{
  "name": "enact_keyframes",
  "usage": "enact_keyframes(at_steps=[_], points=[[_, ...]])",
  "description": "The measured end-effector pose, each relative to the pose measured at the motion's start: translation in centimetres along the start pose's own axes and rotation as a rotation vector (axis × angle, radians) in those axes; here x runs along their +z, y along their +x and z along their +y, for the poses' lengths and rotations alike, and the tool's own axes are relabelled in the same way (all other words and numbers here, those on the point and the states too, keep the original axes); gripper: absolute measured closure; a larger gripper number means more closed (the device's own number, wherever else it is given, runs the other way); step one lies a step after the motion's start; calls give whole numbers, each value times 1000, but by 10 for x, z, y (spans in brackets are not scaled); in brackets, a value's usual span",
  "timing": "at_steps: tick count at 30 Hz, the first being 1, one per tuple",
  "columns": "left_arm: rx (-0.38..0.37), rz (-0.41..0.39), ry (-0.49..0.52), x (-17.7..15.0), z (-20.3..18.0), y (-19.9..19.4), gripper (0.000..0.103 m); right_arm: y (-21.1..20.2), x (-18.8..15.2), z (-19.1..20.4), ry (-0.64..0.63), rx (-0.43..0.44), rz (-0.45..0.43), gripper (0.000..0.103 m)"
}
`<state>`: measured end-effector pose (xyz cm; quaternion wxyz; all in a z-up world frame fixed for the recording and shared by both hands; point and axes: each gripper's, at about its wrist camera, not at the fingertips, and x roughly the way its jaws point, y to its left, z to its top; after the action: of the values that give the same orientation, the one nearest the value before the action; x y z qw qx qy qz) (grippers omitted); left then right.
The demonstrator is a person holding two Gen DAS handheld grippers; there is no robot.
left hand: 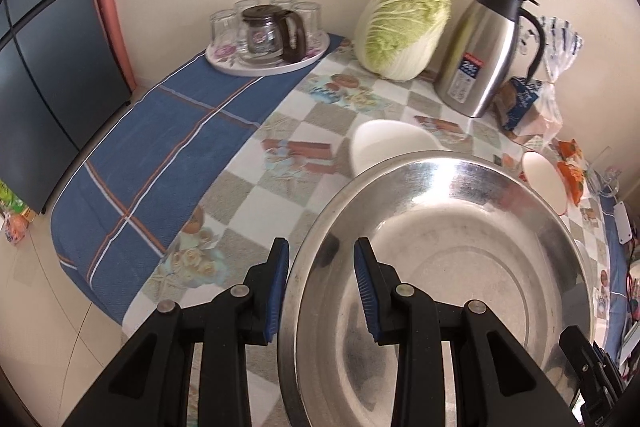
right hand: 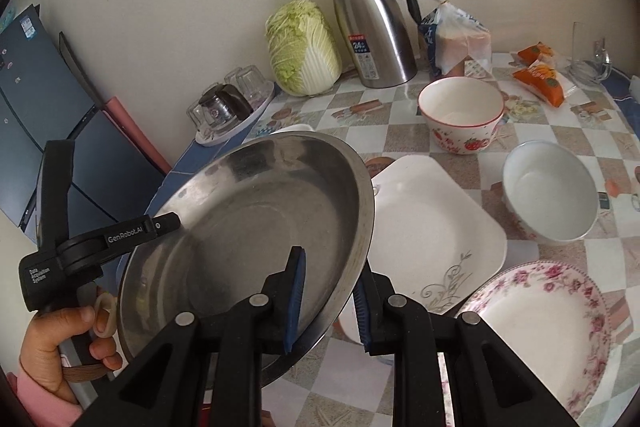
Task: Organize plates and bowls
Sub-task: 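Carry the basin with the left gripper toward the white MAX bowl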
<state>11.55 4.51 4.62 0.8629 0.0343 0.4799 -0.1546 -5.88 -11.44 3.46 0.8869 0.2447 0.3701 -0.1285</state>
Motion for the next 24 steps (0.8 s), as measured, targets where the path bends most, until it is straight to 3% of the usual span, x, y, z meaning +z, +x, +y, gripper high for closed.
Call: enact_keyframes(at_steps=[5, 13, 18, 24], points=[[-39, -11, 41, 2, -31, -2, 68, -21, 9, -27, 48, -3, -53, 78], [-100, 1, 72, -1, -68, 5, 68, -45, 18, -51, 37, -78, -123, 78], [-116, 3, 87, -3, -85, 11, 68, -47, 18, -69, 64, -102, -126, 78], [-161, 32, 35, -11, -90, 25, 68, -38, 16, -89, 114, -116, -91, 78]])
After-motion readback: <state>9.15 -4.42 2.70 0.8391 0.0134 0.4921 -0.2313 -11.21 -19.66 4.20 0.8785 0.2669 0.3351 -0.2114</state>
